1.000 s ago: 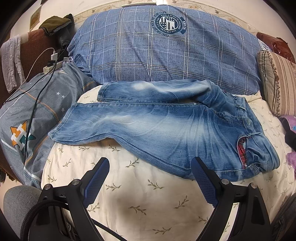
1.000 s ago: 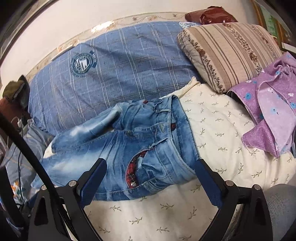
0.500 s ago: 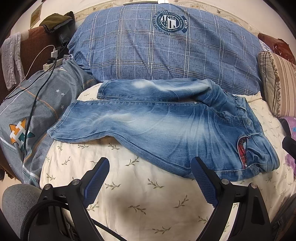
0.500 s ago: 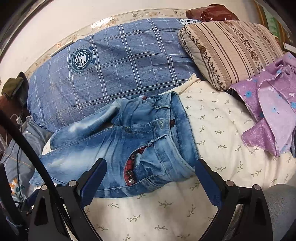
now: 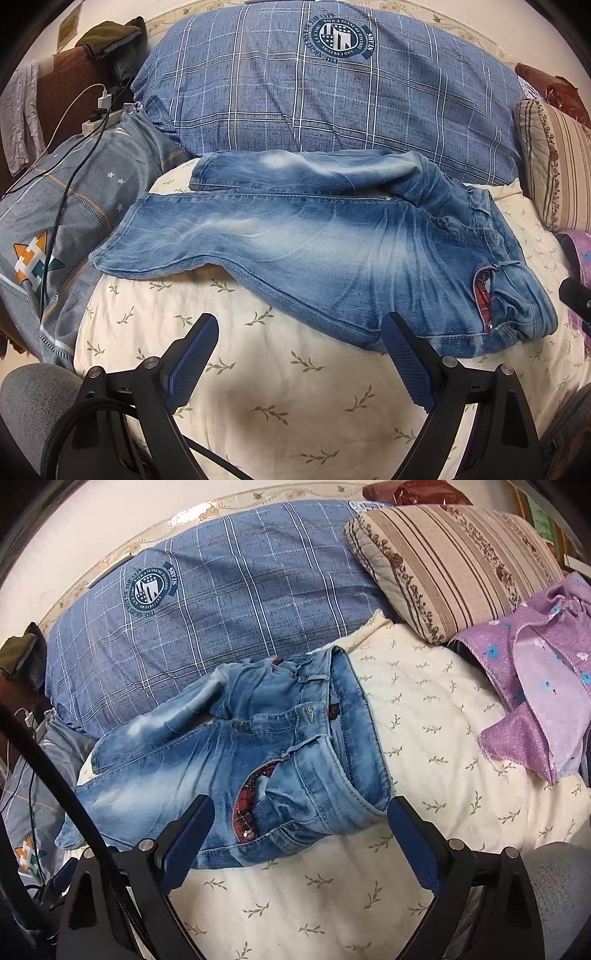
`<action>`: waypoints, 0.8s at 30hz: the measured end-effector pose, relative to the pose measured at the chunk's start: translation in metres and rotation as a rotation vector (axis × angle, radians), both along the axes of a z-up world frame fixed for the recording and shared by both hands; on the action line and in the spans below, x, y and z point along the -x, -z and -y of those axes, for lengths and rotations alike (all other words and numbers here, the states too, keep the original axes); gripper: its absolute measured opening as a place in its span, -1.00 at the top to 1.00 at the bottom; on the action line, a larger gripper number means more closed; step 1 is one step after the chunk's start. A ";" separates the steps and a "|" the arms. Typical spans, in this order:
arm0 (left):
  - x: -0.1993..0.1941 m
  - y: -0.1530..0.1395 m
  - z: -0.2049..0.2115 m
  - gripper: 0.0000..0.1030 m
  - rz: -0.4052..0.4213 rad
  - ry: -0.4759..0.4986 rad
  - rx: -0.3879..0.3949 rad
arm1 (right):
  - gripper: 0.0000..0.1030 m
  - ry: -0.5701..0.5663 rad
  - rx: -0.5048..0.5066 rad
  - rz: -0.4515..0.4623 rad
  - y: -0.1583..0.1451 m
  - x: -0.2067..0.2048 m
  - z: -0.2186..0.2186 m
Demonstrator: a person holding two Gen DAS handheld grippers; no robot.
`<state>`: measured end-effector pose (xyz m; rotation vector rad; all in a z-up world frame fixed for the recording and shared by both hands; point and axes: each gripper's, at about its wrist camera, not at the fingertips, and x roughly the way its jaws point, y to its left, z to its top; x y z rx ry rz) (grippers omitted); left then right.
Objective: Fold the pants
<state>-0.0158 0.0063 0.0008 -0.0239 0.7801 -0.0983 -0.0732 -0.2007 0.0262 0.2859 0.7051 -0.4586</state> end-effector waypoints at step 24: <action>-0.093 0.039 -0.019 -0.71 -0.326 0.081 0.332 | -0.58 0.019 -0.397 -0.261 0.054 -0.039 0.097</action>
